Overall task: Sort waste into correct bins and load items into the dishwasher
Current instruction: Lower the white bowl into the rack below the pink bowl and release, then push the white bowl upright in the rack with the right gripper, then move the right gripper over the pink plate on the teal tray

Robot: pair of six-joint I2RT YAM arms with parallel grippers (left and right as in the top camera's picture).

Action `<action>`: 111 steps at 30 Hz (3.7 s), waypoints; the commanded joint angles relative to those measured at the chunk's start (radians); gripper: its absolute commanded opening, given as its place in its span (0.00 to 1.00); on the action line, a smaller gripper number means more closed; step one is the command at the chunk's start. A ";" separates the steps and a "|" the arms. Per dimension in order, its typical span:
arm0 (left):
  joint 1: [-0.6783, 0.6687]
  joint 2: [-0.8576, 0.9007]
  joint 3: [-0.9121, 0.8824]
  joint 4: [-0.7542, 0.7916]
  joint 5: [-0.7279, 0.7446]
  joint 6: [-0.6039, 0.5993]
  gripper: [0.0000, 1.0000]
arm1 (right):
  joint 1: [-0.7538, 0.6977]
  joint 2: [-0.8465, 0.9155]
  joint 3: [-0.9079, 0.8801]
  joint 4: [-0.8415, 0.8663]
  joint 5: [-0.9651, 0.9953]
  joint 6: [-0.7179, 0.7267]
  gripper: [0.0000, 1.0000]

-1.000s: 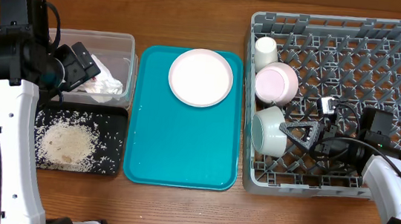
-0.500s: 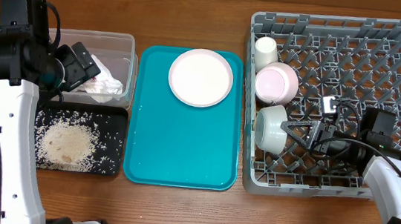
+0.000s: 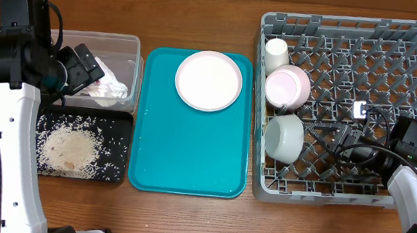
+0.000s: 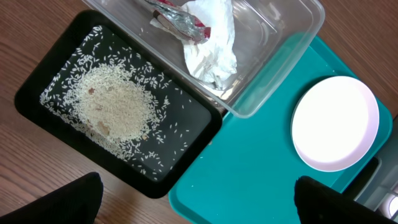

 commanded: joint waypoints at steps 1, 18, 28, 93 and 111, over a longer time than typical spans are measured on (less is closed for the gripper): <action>0.005 0.003 0.015 0.003 -0.010 -0.002 1.00 | -0.005 0.000 -0.008 0.032 0.017 -0.011 0.27; 0.005 0.003 0.015 0.003 -0.010 -0.003 1.00 | -0.006 -0.055 0.157 0.007 0.262 0.191 0.27; 0.005 0.003 0.015 0.003 -0.010 -0.002 1.00 | 0.127 -0.175 0.320 -0.293 0.617 0.145 0.18; 0.005 0.003 0.015 0.005 -0.010 -0.003 1.00 | 0.787 0.079 0.687 -0.417 1.052 0.205 0.11; 0.005 0.003 0.015 0.005 -0.010 -0.003 1.00 | 1.004 0.564 0.843 -0.111 1.292 0.179 0.59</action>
